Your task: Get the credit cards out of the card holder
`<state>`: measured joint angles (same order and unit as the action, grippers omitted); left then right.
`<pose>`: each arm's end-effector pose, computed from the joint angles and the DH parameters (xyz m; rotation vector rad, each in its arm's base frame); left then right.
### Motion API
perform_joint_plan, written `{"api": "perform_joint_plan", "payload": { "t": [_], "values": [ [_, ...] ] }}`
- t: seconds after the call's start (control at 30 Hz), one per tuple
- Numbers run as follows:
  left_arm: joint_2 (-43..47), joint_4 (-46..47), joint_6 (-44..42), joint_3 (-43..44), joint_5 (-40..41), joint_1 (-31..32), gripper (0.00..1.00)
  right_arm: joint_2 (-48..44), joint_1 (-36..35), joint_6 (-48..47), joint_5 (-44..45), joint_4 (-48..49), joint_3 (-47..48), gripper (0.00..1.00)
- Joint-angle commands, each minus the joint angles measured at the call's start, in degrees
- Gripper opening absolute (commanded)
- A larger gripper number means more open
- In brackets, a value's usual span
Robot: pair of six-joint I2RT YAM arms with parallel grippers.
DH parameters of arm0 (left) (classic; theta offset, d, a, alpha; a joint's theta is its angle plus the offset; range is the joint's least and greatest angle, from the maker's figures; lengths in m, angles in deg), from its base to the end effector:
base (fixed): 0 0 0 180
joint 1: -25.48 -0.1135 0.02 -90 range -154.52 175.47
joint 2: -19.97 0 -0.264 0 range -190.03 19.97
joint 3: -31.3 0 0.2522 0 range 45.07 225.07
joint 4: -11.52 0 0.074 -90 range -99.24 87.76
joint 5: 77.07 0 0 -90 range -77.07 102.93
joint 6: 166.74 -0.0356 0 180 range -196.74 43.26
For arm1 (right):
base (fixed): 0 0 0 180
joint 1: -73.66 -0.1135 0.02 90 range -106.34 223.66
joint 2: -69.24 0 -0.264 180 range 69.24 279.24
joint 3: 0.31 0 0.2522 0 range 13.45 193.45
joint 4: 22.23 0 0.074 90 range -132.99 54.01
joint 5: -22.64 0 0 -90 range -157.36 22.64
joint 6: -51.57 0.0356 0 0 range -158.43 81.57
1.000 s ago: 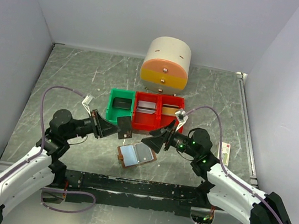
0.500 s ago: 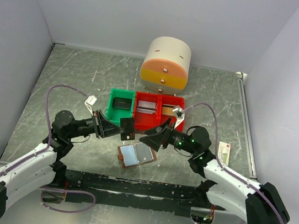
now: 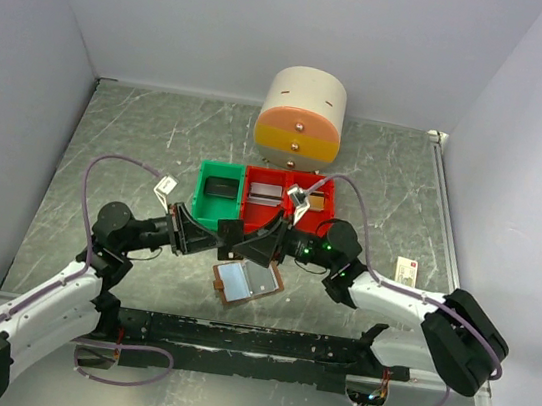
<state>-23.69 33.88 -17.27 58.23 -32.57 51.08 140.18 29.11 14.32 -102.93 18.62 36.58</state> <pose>0.1414 -0.0959 0.2329 0.2454 1.7696 -1.7104 0.1601 0.1866 0.2340 -0.4804 1.7018 1.7586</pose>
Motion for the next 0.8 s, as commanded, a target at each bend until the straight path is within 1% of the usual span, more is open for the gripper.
{"api": "perform_joint_plan", "payload": {
  "t": [0.0, 0.13, 0.23, 0.33, 0.37, 0.43, 0.53, 0.67, 0.77],
  "values": [
    [1.4, 2.11, 0.08, -0.69, -2.26, 0.12, 0.07, 1.37, -1.2, -0.15, 1.09, 3.58, 1.4, 0.53],
    [1.95, 0.05, -0.64, 0.02, -2.96, 0.15, 0.07, 2.41, -1.15, 1.91, -0.24, 7.68, 0.8, 0.41],
    [2.97, -0.28, -0.56, -0.17, -2.38, 0.21, 0.07, 4.26, -1.4, 2.53, -3.17, 8.4, 2.03, 0.3],
    [3.58, 0.12, -0.16, -1.13, -1.3, 0.22, 0.07, 5.44, -1.89, 2.87, -4.83, 10.79, 2.16, 0.25],
    [3.39, 0.36, 0.04, -1.25, -1.31, 0.21, 0.07, 5.51, -1.89, 3.09, -4.57, 11.28, 2.08, 0.21],
    [2.82, 1.73, 0.76, -1.45, -1.79, 0.23, 0.07, 5.48, -1.93, 2.67, -4.83, 10.43, 2.36, 0.18],
    [2.27, 2.53, 1.03, -1.4, -2.22, 0.23, 0.07, 4.83, -1.94, 1.77, -4.61, 9.02, 2.34, 0.16],
    [2.3, 1.81, 0.55, -1.06, -2.1, 0.23, 0.07, 3.38, -1.87, 0.68, -2.55, 6.28, 2.22, 0.2],
    [2.26, 1.49, 0.48, -0.87, -2.26, 0.26, 0.07, 2.53, -1.84, -0.58, -0.99, 3.22, 2.45, 0.21]
  ]
}}
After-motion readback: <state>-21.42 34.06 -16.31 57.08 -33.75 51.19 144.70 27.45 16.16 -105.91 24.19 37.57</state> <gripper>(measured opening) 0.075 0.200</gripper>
